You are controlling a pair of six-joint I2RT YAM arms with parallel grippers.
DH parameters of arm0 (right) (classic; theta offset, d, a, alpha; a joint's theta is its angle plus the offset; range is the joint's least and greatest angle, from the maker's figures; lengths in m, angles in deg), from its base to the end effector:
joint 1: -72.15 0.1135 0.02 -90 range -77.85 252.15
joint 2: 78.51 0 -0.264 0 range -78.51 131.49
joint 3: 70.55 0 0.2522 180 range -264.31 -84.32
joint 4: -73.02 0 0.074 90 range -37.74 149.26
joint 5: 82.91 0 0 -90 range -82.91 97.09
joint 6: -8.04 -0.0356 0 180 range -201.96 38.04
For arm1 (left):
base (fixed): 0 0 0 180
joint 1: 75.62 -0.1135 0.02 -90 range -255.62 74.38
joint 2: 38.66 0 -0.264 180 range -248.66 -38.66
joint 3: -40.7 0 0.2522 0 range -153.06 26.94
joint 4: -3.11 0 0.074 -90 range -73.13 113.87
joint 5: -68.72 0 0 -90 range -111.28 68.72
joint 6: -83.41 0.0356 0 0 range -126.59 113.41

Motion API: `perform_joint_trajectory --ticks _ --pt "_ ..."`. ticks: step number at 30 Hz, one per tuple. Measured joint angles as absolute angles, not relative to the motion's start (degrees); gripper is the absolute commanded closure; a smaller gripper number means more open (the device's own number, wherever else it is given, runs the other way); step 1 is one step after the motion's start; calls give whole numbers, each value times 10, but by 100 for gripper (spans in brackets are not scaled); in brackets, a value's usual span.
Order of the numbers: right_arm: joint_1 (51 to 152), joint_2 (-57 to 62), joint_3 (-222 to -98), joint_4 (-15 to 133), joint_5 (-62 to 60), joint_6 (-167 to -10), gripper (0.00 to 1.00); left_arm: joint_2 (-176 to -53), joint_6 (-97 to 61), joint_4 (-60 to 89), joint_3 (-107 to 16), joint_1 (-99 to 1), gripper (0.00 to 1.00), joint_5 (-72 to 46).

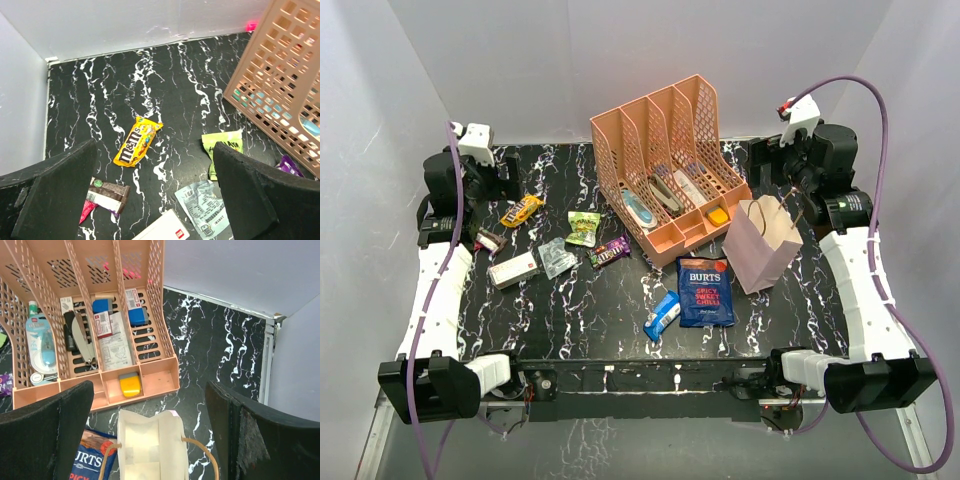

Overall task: Place the snacks into the paper bag
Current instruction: Pick up the snack from the center of the board.

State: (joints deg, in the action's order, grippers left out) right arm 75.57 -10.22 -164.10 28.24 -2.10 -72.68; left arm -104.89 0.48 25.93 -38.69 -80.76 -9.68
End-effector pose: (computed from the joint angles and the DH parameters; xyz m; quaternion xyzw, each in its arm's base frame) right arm 0.2525 0.0208 0.4299 -0.1360 0.8040 0.0359 0.5777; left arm 0.2661 0.0167 0.3943 0.0780 0.7590 -0.0085 0.6463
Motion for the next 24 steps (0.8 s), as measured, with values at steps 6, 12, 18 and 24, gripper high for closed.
perform_joint_trajectory --ticks 6,12,18,24 --pt "757 -103 -1653 242 -12 -706 2 -1050 38 269 -381 -805 2 -21" --pt "758 -103 -1668 198 -33 -681 2 -1056 93 301 -351 -751 2 17" --pt "759 -103 -1668 186 -55 -671 2 -1098 143 354 -343 -635 2 39" --pt "759 -103 -1667 182 -67 -671 2 -1150 149 387 -350 -514 4 52"
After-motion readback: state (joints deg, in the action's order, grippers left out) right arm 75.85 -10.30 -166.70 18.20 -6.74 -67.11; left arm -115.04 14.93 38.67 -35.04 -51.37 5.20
